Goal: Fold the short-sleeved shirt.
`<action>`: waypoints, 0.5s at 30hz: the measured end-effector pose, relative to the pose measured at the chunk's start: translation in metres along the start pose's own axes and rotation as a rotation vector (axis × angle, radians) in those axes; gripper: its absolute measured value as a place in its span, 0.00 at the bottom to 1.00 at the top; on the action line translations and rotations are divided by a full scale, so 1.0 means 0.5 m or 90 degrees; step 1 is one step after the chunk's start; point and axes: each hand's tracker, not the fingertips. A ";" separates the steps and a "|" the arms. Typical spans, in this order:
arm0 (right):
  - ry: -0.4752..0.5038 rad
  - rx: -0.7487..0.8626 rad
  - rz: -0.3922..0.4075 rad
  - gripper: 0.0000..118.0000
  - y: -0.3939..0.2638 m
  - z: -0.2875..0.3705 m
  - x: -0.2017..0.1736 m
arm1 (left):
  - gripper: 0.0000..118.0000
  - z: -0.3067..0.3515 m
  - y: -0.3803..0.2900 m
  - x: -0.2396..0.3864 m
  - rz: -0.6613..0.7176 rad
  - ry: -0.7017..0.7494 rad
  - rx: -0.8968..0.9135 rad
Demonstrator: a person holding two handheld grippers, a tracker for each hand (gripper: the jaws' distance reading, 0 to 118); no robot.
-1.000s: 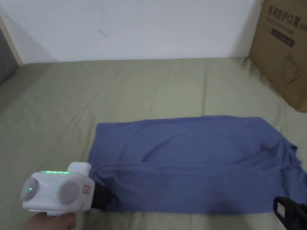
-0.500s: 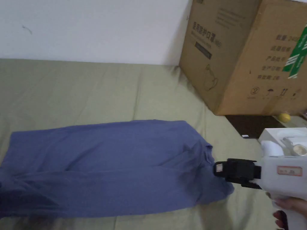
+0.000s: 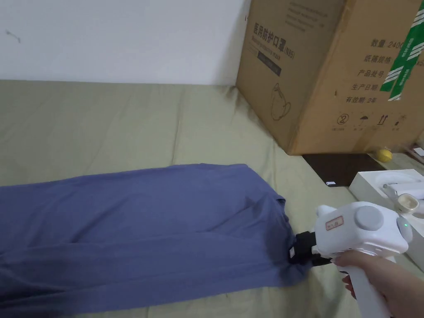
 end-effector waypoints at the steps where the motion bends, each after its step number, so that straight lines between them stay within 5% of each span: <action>1: 0.008 0.007 -0.012 0.05 -0.004 0.002 -0.002 | 0.05 -0.012 0.005 -0.009 0.002 0.001 0.000; 15: 0.033 0.048 -0.017 0.05 -0.158 0.226 0.033 | 0.04 0.129 -0.052 -0.041 0.009 -0.042 -0.016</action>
